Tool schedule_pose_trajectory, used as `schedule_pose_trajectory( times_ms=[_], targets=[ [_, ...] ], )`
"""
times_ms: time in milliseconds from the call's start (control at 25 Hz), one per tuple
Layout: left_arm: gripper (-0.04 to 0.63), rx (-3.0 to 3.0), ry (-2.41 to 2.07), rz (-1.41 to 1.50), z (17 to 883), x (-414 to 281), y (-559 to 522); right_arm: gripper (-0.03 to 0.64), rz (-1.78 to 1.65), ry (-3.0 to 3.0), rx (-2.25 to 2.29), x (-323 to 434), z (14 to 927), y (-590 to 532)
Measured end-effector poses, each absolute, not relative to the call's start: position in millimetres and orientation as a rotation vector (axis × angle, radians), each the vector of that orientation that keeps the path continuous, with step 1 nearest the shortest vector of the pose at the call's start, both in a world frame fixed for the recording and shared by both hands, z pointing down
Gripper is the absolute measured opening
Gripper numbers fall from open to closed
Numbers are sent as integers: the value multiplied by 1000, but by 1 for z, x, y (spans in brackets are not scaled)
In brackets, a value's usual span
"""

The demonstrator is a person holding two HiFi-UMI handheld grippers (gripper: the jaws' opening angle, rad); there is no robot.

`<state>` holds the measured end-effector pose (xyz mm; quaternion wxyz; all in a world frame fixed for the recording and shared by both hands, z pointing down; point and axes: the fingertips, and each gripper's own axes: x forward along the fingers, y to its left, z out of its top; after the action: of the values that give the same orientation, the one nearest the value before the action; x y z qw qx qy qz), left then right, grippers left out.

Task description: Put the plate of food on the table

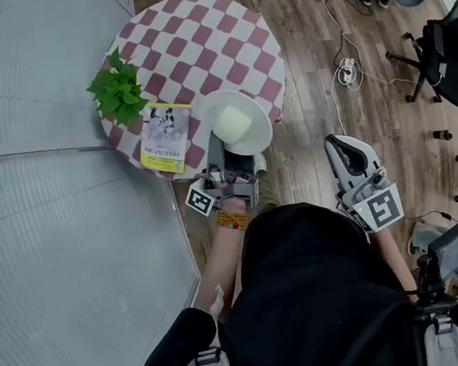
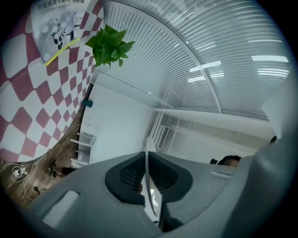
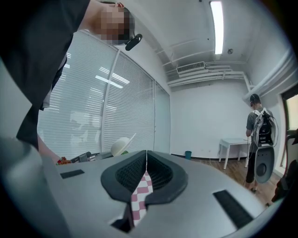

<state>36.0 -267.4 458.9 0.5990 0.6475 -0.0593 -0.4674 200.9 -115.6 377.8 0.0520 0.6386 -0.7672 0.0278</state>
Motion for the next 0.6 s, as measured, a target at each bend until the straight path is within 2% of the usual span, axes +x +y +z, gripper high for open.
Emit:
schedule_pose_trajectory(
  times_ms=[320, 600],
  targets=[
    [18, 1556, -360, -1099, 486, 33, -400, 12, 105, -2273, 1990, 225, 389, -170],
    [18, 1524, -635, -1148, 509, 10, -460, 12, 135, -2299, 1976, 242, 397, -200]
  ],
)
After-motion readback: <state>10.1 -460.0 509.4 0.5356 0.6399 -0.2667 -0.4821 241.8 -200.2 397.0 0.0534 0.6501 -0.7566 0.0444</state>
